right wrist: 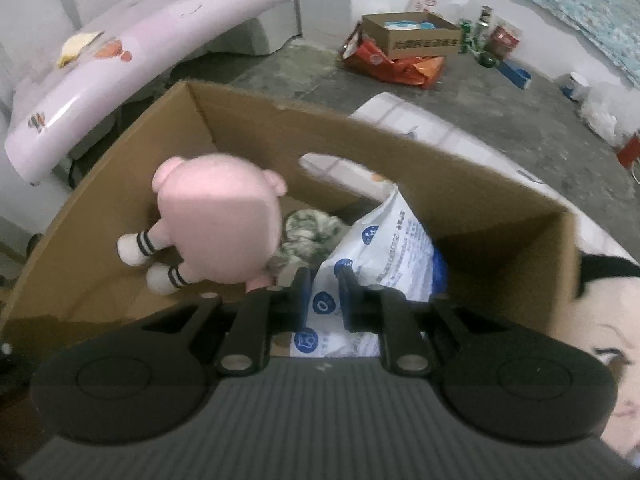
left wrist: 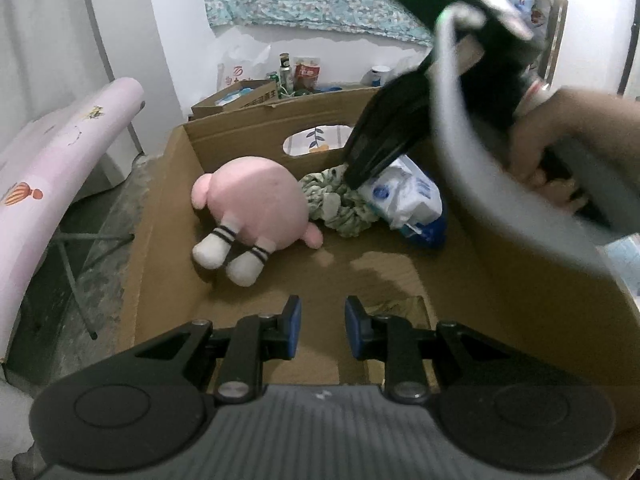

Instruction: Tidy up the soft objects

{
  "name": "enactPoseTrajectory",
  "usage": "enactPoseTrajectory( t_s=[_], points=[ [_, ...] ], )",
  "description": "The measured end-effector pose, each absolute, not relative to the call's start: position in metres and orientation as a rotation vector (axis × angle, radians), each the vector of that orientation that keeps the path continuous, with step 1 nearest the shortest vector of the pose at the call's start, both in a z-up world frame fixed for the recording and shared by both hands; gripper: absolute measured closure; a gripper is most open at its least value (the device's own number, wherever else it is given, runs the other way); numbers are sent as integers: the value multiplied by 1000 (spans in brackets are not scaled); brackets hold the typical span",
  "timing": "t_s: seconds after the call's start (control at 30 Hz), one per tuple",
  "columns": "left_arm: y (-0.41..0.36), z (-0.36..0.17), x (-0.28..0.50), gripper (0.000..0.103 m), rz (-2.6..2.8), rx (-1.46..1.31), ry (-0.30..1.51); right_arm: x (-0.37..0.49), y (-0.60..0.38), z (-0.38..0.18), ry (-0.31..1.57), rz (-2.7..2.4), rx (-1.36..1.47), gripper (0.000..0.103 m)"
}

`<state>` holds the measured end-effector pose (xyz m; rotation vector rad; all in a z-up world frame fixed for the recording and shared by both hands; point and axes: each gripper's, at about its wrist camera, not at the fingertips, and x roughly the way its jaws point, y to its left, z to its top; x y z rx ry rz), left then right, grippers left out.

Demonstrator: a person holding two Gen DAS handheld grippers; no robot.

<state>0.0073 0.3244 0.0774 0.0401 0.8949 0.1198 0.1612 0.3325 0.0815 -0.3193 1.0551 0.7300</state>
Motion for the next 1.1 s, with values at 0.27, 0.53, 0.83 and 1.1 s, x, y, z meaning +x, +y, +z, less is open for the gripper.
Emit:
enactPoseTrajectory(
  t_s=[0.27, 0.53, 0.83, 1.1],
  points=[
    [315, 72, 4, 59, 66, 99, 952, 147, 324, 86, 1015, 737, -277, 53],
    [295, 60, 13, 31, -4, 147, 1038, 133, 234, 164, 852, 764, -124, 43],
    [289, 41, 39, 67, -31, 115, 1172, 117, 150, 157, 877, 777, 83, 43],
    [314, 45, 56, 87, 102, 82, 1142, 87, 132, 137, 893, 830, 139, 43]
  ],
)
